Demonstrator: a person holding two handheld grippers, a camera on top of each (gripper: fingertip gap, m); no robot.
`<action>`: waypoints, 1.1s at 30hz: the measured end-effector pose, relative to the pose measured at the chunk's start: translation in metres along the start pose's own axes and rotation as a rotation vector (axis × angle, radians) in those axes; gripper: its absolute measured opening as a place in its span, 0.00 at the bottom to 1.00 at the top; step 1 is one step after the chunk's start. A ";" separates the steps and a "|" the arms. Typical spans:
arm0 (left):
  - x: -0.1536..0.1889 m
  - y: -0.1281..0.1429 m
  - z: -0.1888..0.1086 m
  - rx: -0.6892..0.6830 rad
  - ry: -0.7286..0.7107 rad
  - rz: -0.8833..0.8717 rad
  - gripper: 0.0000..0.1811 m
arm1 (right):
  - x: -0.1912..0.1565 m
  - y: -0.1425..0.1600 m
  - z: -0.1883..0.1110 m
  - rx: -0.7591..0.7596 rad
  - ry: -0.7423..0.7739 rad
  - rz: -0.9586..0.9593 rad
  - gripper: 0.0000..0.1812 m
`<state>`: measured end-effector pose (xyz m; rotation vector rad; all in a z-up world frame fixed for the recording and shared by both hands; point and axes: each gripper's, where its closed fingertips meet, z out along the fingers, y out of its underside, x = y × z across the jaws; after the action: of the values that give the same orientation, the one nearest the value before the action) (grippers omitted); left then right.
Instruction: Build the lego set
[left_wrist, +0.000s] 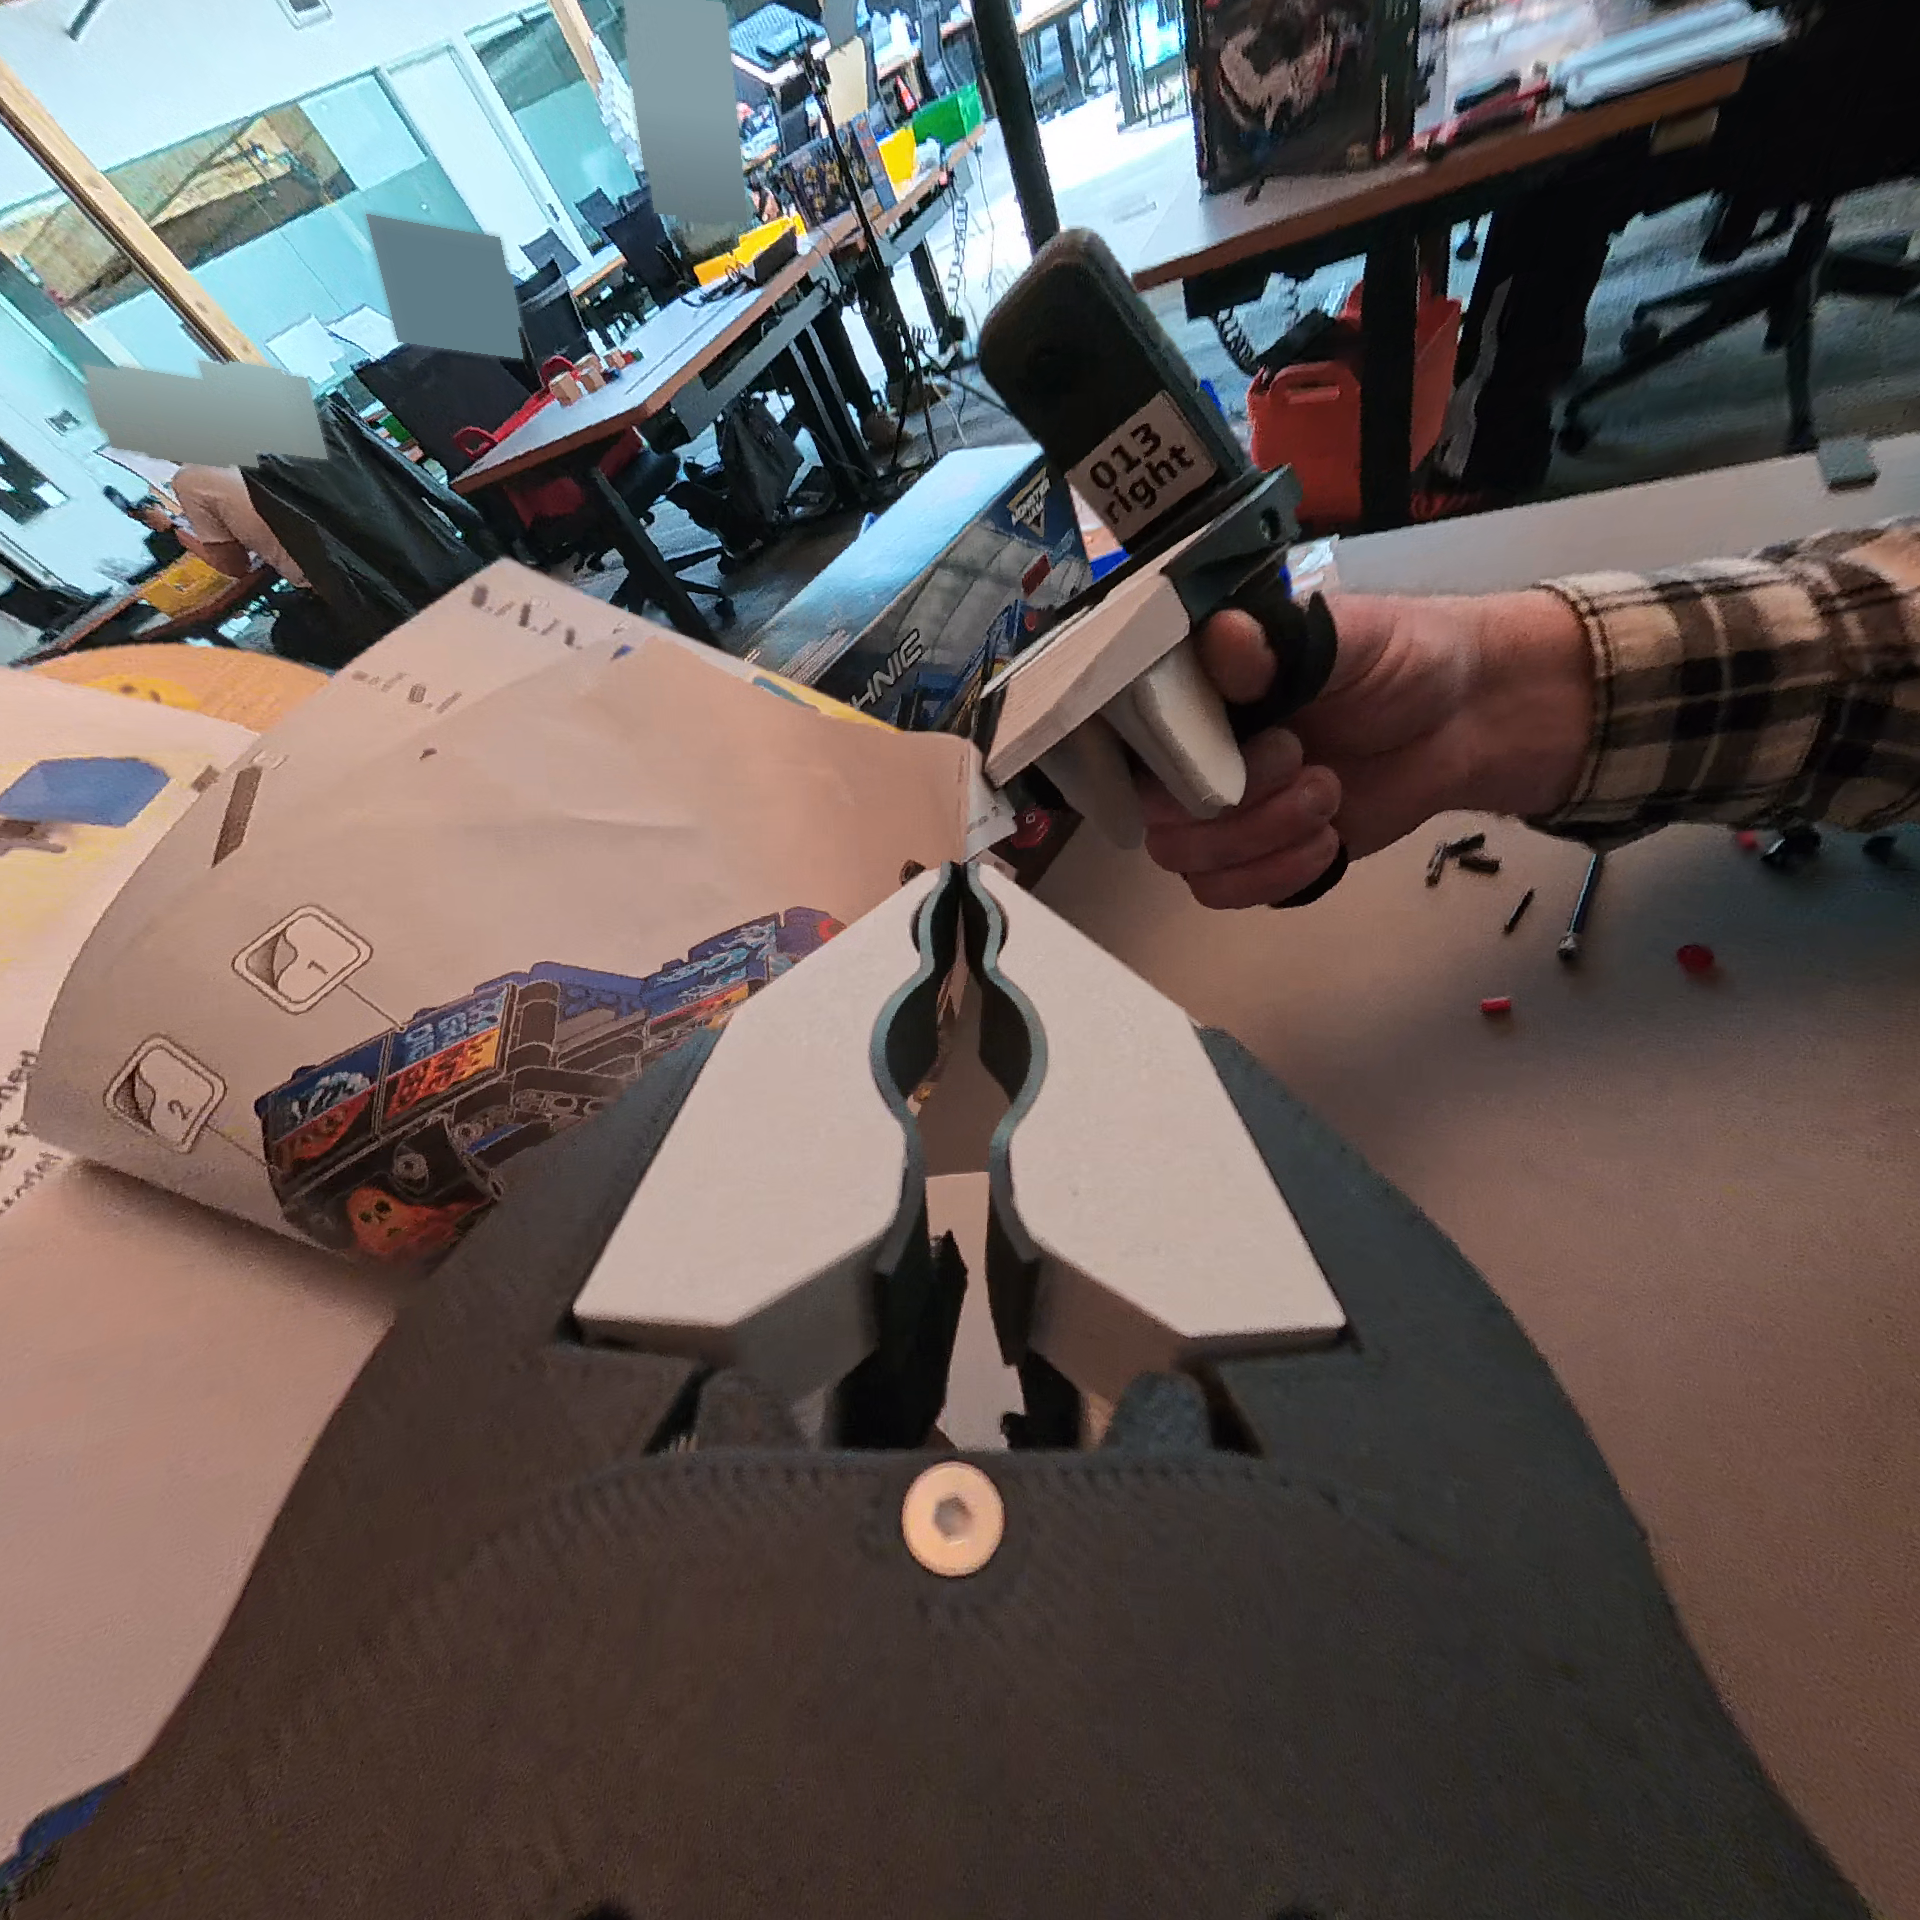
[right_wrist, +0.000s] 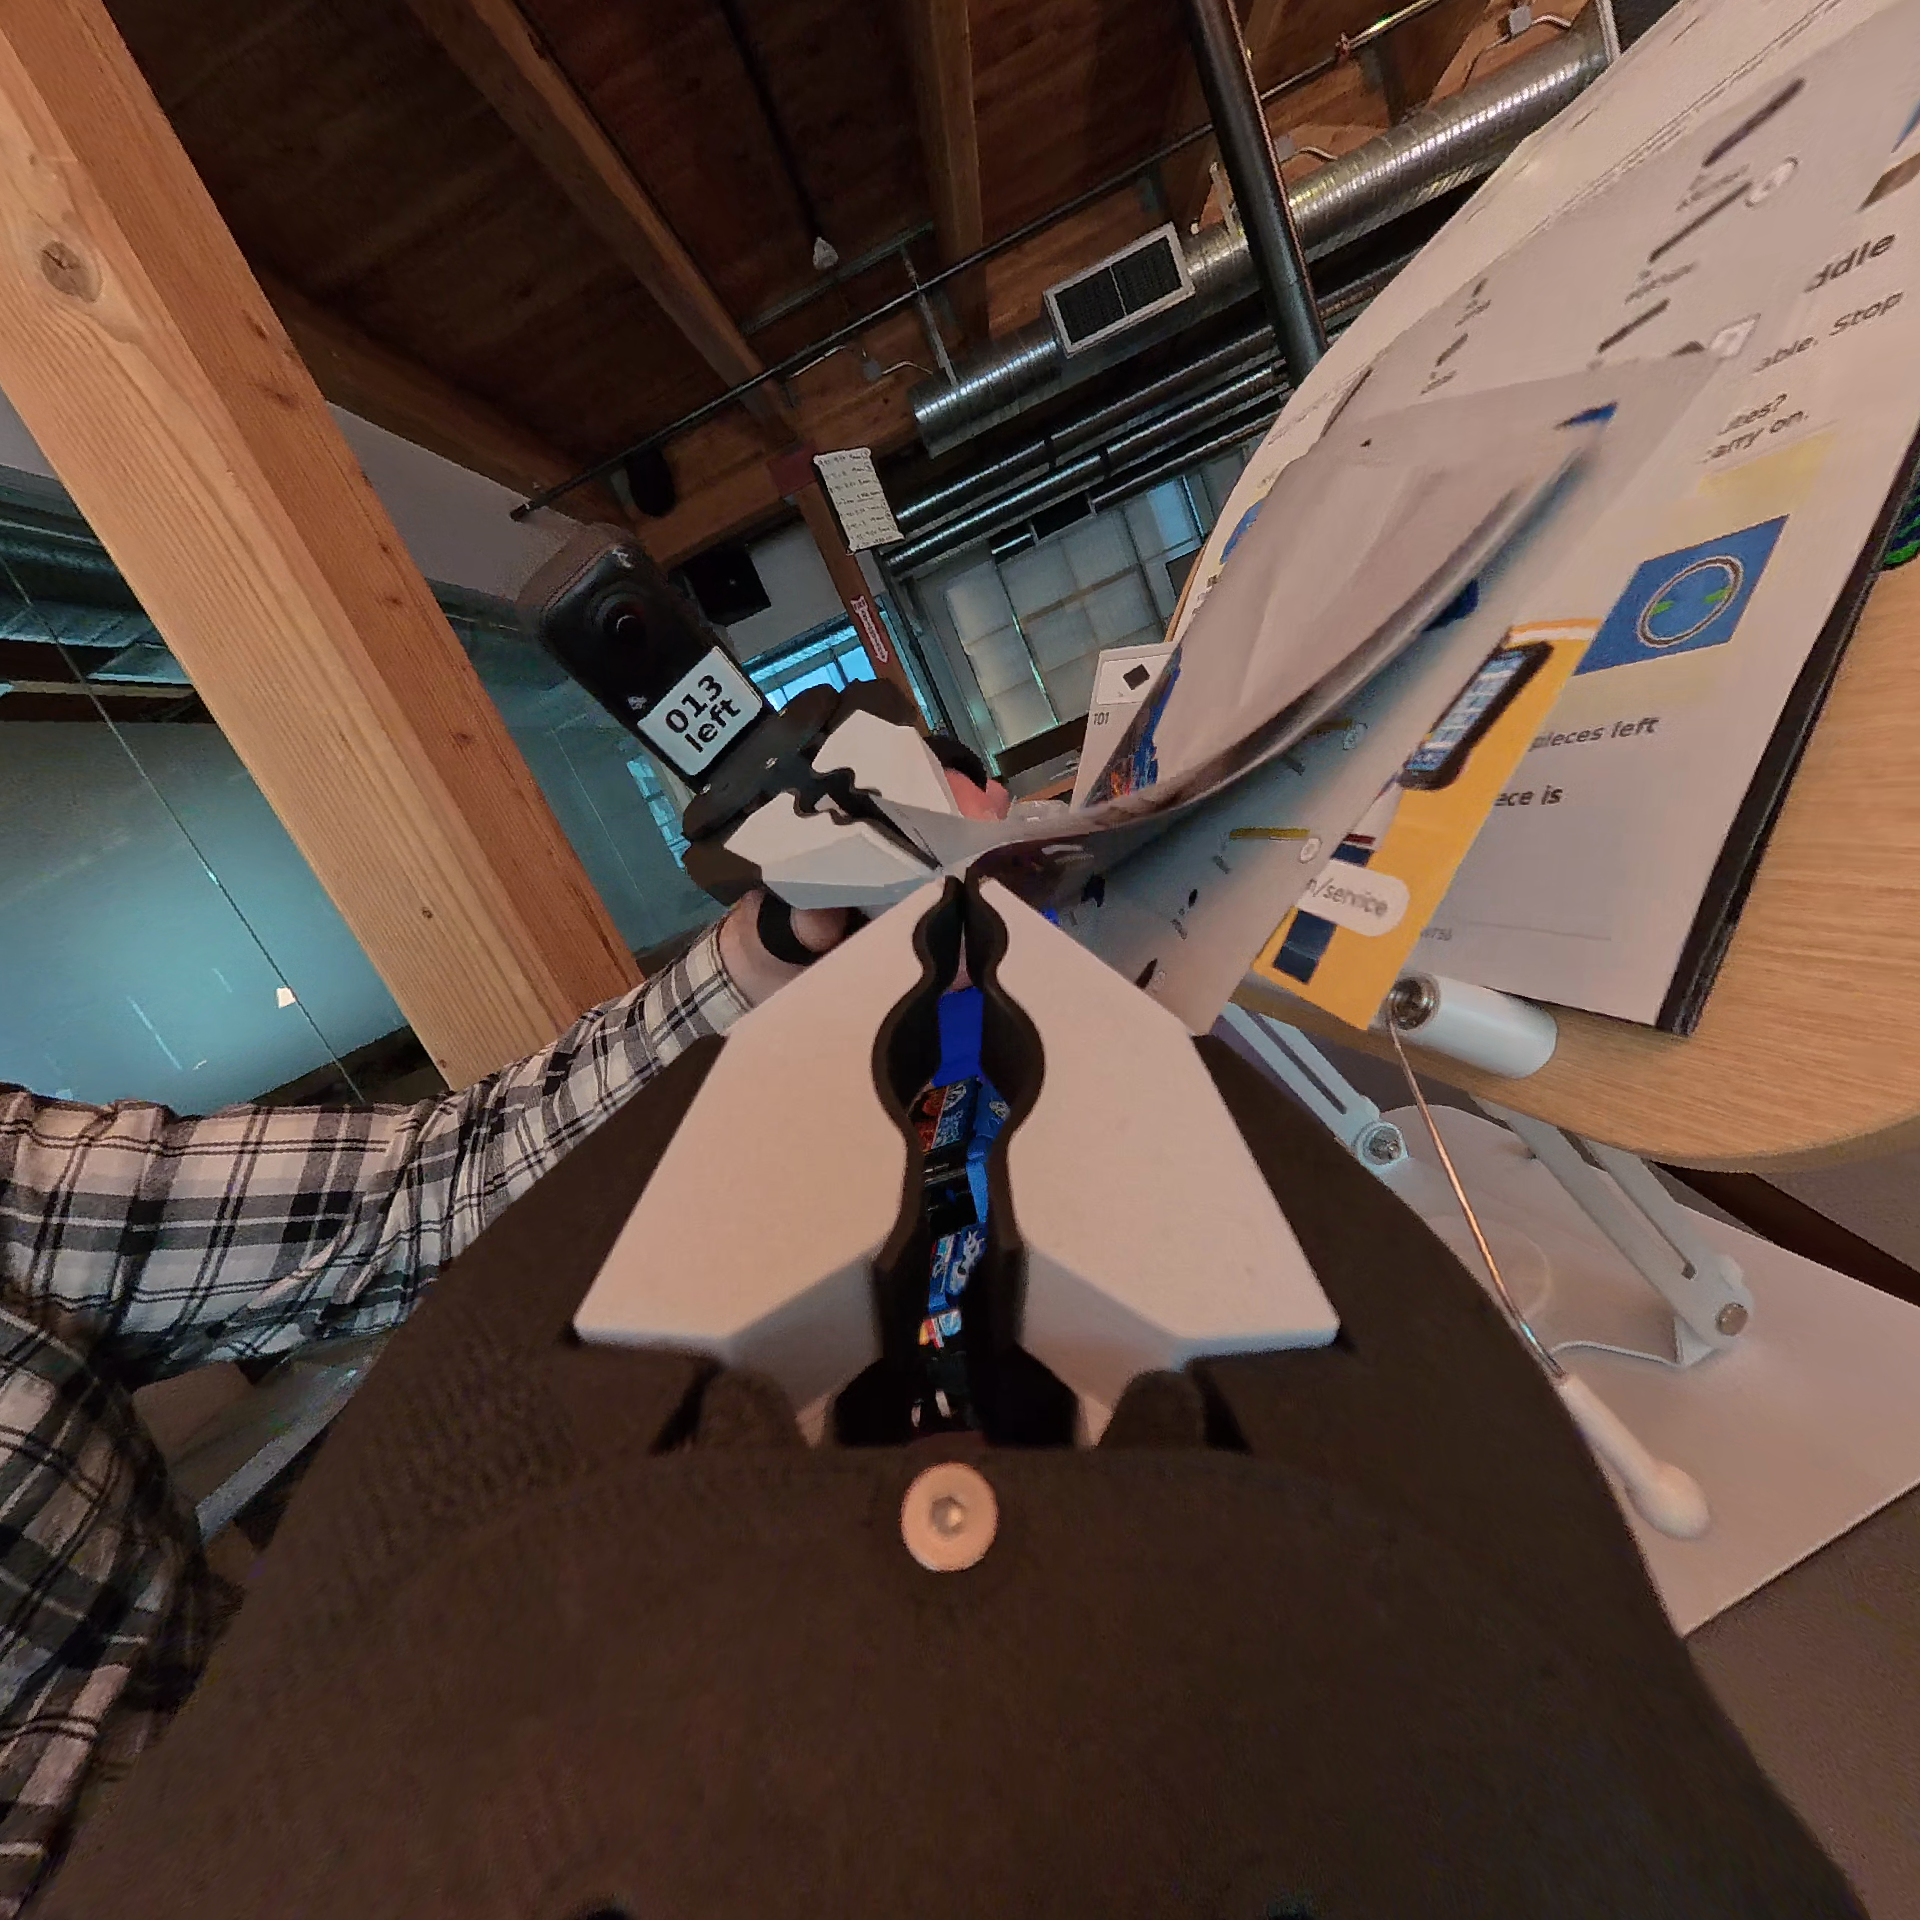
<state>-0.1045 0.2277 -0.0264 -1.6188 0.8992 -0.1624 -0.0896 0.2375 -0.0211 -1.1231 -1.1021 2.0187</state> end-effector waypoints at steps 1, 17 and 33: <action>-0.001 -0.001 -0.002 0.016 -0.002 -0.021 0.00 | 0.001 0.000 0.000 -0.002 0.010 -0.004 0.00; -0.046 -0.009 -0.090 0.260 -0.267 -0.229 0.00 | 0.040 0.003 -0.023 -0.059 0.202 -0.023 0.00; -0.079 0.067 -0.169 0.274 -0.693 -0.435 0.00 | 0.083 0.012 -0.048 -0.105 0.424 -0.019 0.00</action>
<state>-0.2844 0.1466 -0.0110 -1.4408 -0.0114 -0.0149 -0.0888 0.3147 -0.0795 -1.5017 -0.9978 1.6169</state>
